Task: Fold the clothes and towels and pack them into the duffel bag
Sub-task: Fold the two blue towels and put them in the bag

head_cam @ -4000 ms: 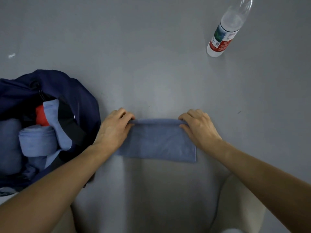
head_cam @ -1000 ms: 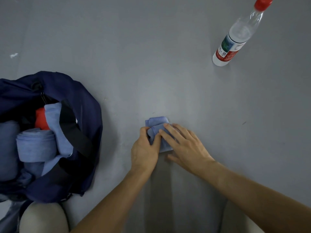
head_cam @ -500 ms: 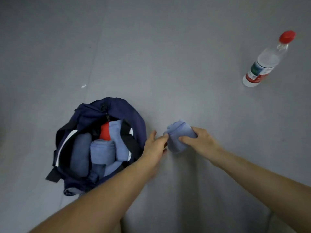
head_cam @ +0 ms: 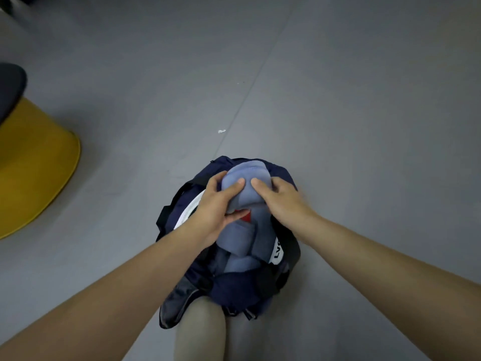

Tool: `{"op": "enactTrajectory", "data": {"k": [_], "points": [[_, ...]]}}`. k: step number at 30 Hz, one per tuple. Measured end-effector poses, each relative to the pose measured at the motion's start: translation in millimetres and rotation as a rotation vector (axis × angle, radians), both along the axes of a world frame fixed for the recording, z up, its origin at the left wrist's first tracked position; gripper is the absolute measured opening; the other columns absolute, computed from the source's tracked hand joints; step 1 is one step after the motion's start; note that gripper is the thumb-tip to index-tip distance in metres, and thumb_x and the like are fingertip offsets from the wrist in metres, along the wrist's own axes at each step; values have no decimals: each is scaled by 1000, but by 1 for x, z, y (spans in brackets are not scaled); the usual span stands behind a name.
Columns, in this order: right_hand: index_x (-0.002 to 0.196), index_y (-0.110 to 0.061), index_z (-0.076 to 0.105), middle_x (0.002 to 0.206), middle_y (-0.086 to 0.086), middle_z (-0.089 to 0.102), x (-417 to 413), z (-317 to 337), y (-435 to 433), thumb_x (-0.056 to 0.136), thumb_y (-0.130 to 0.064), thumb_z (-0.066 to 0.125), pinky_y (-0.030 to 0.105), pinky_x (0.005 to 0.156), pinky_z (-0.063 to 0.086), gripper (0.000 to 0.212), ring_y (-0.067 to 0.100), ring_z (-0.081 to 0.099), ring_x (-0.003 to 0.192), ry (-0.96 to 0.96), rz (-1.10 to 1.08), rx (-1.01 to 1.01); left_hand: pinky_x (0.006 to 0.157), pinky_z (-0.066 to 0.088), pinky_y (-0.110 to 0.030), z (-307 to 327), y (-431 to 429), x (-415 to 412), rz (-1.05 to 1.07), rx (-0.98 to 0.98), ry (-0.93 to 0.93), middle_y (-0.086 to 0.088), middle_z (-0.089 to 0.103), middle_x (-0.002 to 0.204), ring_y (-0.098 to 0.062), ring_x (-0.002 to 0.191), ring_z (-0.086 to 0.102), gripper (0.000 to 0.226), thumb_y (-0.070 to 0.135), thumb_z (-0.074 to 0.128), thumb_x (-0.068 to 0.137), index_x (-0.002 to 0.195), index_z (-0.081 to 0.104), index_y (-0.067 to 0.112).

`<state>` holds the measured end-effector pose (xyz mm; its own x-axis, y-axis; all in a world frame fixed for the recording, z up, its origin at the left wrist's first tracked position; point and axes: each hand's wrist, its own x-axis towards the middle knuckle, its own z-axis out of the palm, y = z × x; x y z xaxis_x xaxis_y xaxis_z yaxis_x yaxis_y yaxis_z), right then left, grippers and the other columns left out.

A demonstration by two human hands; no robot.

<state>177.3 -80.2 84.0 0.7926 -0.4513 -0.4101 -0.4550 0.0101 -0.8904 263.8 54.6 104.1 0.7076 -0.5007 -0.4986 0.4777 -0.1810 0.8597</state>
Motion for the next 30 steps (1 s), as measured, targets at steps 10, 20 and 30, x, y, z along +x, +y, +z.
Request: {"op": "enactTrajectory", "data": {"k": [10, 20, 30], "points": [[155, -44, 20, 167, 3, -11, -25, -104, -4, 96, -51, 56, 49, 120, 22, 69, 31, 4, 153, 307, 77, -698, 91, 51, -32, -90, -24, 57, -515, 578, -507, 2, 60, 120, -16, 108, 59, 48, 36, 71, 89, 129, 48, 24], [156, -35, -17, 166, 9, 13, -13, -105, -11, 97, -34, 53, 39, 109, 38, 91, 29, 34, 141, 335, 181, -717, 89, 53, -31, -90, -23, 63, -559, 628, -572, 7, 62, 116, -12, 105, 60, 42, 32, 67, 91, 129, 49, 31], [158, -41, 12, 93, -6, 53, -11, -116, -27, 94, -17, 57, 24, 73, 46, 82, 16, 54, 84, 153, 13, -457, 99, 52, -30, -107, -22, 63, -604, 366, -453, 10, 70, 117, -4, 110, 64, 38, 24, 69, 92, 129, 62, 30]]}}
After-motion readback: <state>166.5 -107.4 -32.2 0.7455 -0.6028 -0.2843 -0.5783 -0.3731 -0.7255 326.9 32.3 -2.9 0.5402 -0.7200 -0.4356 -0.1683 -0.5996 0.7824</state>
